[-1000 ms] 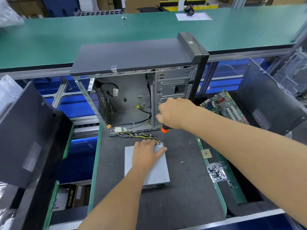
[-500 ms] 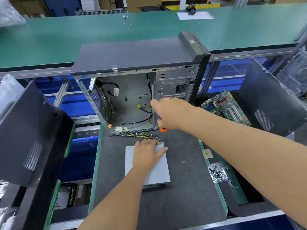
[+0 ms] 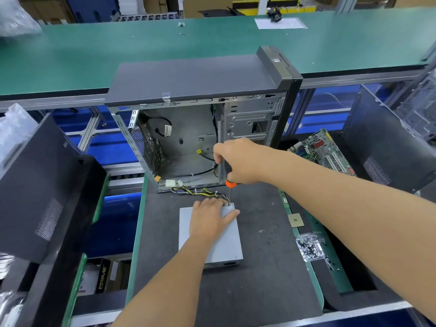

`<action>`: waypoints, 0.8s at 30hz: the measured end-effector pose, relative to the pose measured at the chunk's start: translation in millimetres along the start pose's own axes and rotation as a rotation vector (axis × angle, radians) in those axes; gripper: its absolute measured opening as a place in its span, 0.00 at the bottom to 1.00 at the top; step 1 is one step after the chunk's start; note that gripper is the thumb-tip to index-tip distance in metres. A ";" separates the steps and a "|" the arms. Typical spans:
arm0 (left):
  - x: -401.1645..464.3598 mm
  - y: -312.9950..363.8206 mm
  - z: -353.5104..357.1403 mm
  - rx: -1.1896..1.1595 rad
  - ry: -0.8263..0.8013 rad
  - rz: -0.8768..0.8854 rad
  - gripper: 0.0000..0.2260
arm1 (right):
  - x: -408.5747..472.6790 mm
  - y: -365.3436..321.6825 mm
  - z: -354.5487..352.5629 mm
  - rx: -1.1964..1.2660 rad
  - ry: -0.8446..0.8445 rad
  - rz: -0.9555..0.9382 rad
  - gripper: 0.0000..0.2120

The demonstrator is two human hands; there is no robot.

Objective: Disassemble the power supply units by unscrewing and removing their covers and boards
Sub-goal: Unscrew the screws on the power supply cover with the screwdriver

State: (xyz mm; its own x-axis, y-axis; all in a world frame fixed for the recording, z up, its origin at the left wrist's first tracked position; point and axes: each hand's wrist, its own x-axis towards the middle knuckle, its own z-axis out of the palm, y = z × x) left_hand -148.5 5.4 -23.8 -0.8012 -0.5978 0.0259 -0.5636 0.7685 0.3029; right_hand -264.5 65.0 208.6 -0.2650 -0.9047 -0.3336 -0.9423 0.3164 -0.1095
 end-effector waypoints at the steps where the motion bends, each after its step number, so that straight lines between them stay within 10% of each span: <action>1: 0.1 0.0 0.1 0.000 0.004 0.000 0.26 | 1.0 -0.1 0.1 0.027 0.000 0.033 0.20; 6: 0.3 -0.9 1.7 -0.006 0.015 0.001 0.26 | -2.1 -6.0 -0.4 -0.362 0.029 0.069 0.17; 14: 0.6 -1.3 2.4 0.018 0.008 0.004 0.28 | 1.3 2.4 1.5 0.086 -0.022 0.059 0.21; 19: 0.8 -1.5 2.8 -0.001 0.013 0.001 0.28 | -4.7 -1.7 -0.3 -0.441 -0.024 0.081 0.19; 24: 0.2 -1.5 2.5 -0.005 0.022 0.003 0.27 | -2.3 3.8 -0.9 -0.037 0.075 0.026 0.16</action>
State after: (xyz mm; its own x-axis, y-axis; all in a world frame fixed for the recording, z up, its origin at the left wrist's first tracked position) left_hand -148.4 4.7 -26.6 -0.7981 -0.6006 0.0480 -0.5603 0.7691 0.3075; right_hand -267.7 68.0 209.8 -0.3029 -0.9155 -0.2647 -0.9414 0.3307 -0.0665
